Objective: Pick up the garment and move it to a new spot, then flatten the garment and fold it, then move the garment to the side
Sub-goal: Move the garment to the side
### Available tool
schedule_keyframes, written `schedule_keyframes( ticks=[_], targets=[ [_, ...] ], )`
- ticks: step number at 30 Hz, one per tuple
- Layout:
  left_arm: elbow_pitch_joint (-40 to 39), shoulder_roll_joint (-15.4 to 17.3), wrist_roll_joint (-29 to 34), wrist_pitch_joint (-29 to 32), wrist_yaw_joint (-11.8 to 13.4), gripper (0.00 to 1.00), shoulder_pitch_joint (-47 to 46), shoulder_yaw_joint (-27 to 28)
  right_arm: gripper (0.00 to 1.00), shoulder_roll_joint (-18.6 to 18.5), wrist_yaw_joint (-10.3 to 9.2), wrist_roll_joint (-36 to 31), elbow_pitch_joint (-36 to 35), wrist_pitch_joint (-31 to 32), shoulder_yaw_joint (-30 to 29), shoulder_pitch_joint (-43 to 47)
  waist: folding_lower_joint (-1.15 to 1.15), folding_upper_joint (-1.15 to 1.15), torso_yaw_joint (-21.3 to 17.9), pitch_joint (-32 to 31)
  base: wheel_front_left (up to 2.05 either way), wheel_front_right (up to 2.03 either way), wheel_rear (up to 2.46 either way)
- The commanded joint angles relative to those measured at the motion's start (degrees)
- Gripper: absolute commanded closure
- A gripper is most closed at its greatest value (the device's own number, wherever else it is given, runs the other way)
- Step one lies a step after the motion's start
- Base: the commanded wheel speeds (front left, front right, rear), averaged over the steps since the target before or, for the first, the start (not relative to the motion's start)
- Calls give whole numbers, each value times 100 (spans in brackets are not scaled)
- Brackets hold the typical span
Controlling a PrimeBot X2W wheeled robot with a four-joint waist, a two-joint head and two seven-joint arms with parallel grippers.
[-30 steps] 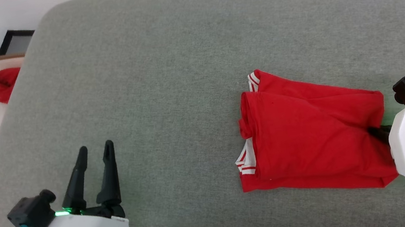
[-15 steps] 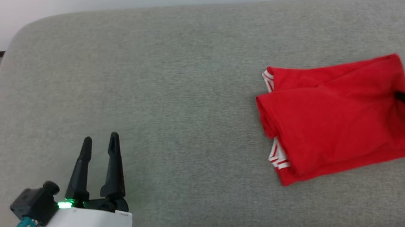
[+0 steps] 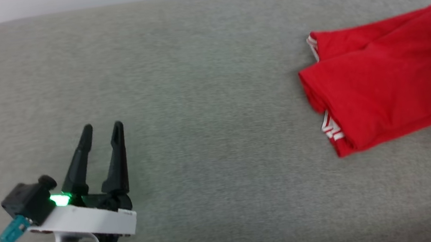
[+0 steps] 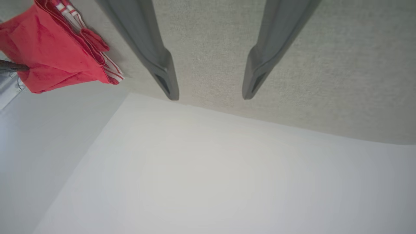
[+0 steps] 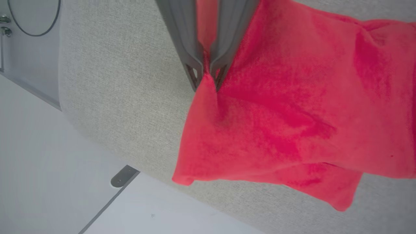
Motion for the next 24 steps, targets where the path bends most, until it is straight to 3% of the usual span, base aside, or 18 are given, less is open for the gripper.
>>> schedule_keyframes(
  ticks=[1,12,24],
  targets=[
    [-12,36,38,0,-1,0,-88,-17,100,-55,-9,-52,61,-96,12,-103,0,0,-299,235,0,0,0],
    [-132,260,96,0,-1,0,-411,-137,100,-247,-9,-124,640,-749,126,-780,0,0,-952,749,0,0,0],
    [-130,494,51,0,-1,0,-771,-319,100,-467,-9,-545,1410,-1534,349,-1404,0,0,-1391,1184,0,0,0]
  ],
)
